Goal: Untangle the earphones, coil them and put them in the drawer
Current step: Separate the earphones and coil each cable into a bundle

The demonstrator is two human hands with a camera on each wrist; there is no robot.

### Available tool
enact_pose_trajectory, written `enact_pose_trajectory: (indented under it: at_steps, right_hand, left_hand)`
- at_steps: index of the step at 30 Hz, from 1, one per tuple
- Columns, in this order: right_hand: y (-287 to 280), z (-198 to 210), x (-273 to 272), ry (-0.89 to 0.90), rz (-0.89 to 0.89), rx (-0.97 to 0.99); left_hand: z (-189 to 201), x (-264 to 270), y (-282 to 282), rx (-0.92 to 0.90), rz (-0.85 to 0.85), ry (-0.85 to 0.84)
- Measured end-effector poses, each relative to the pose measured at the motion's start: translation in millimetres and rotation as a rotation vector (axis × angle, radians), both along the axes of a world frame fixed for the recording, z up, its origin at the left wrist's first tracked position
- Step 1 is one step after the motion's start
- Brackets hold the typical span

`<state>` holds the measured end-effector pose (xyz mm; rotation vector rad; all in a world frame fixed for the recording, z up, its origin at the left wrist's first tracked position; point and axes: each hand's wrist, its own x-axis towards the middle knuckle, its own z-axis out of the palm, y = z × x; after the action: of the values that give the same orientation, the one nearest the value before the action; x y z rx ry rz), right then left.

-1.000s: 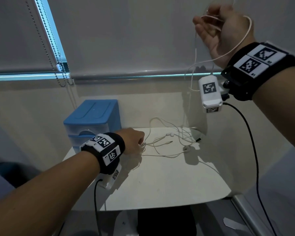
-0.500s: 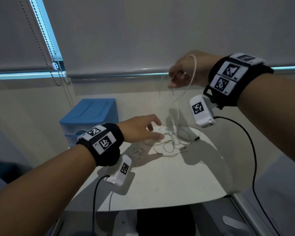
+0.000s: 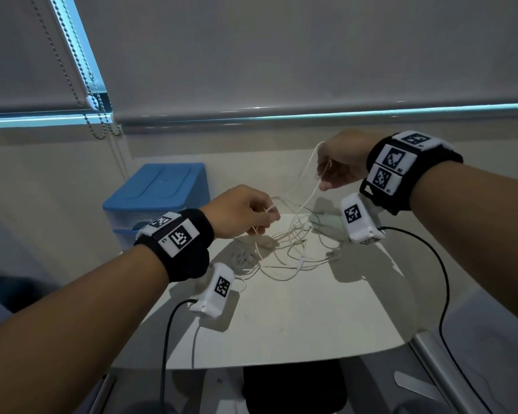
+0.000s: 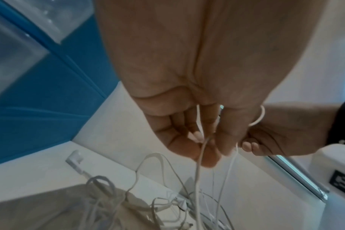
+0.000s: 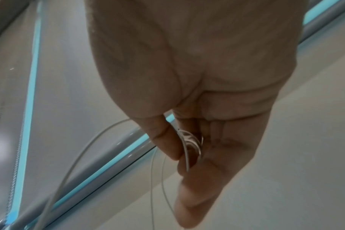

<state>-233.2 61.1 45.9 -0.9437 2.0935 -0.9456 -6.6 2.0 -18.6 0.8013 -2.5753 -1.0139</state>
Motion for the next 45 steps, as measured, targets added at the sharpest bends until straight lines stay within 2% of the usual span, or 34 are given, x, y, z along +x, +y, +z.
enact_pose_trajectory:
  at_steps: [2,4,6,12,20,23,27,30,34,37,45]
  right_hand:
    - [1.0,-6.6,-3.2,-0.063,-0.017,-0.002]
    - [2.6,-16.6,-4.6,-0.119,-0.021,-0.002]
    - [4.3,-28.6,-4.6,-0.178,-0.019,-0.005]
    - [6.7,-62.4,-3.4,-0.300,-0.011,0.026]
    - [17.0,-93.4,-13.1,-0.312,0.012,0.190]
    - [22.5,-93.5,-19.9,-0.165,0.026,0.215]
    - [33.7,-83.6,-26.3,0.184,-0.009,0.154]
    - [40.0,-81.2,-30.6,0.470,0.038,0.213]
    - [41.5,-96.5,-21.2,0.534,0.217,0.364]
    - [39.1,-101.1,-13.3,0.555,0.276,0.350]
    - [37.3,-101.6,5.2,0.495,0.327,0.282]
  left_hand:
    - [1.6,-4.5,-7.1,-0.139,0.104,0.026]
    - [6.7,-10.4,-12.6,-0.282,0.182,-0.024]
    - [12.2,-16.3,-17.4,-0.338,0.226,-0.081]
    - [10.3,-21.9,-24.0,-0.248,0.215,-0.083]
    - [-9.1,-4.9,-19.0,-0.209,0.136,-0.180]
    - [-13.3,-0.1,-12.8,-0.229,0.079,-0.264]
    - [-18.7,3.0,-5.8,-0.252,0.000,-0.399]
    - [-21.4,4.1,0.6,-0.233,-0.039,-0.476]
    - [-31.4,3.1,6.9,-0.234,-0.074,-0.558]
    - [-41.0,3.3,6.4,-0.237,-0.082,-0.599]
    - [-42.5,14.4,4.2,-0.199,-0.075,-0.532]
